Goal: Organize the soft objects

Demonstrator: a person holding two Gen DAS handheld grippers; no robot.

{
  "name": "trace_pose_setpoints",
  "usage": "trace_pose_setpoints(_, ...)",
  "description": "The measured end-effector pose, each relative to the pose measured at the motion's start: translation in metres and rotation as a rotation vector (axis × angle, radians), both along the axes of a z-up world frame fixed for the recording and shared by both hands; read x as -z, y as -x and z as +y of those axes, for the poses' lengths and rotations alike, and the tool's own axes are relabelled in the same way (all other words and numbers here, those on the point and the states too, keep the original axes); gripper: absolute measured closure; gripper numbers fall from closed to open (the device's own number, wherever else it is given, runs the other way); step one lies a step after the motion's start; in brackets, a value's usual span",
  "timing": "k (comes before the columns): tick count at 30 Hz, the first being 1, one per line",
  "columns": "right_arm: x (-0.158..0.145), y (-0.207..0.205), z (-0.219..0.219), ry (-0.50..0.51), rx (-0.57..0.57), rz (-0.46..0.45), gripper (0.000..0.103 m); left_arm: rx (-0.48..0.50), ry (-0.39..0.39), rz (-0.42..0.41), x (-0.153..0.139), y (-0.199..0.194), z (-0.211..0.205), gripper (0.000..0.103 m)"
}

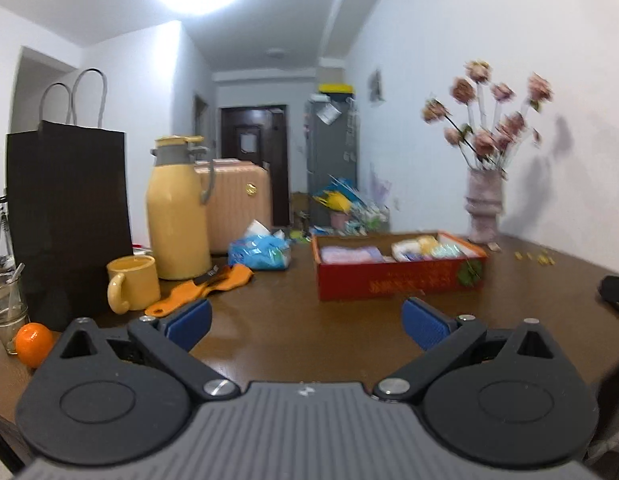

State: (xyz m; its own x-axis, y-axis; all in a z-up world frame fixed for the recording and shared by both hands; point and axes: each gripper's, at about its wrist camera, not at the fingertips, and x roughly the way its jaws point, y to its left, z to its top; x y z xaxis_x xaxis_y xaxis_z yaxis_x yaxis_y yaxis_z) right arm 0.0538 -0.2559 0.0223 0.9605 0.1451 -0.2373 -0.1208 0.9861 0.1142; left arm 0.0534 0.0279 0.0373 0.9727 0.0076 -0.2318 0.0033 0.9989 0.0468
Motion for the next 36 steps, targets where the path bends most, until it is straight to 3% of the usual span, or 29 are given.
trace_pose_setpoints(5, 0.002, 0.009, 0.014, 0.039, -0.046, 0.002, 0.001, 0.014, 0.019, -0.021, -0.008, 0.009, -0.003, 0.000)
trace_pose_setpoints(36, 0.001, 0.010, 0.015, 0.008, -0.045, 0.009, 0.001, 0.018, 0.011, -0.038, -0.008, 0.011, -0.007, 0.000)
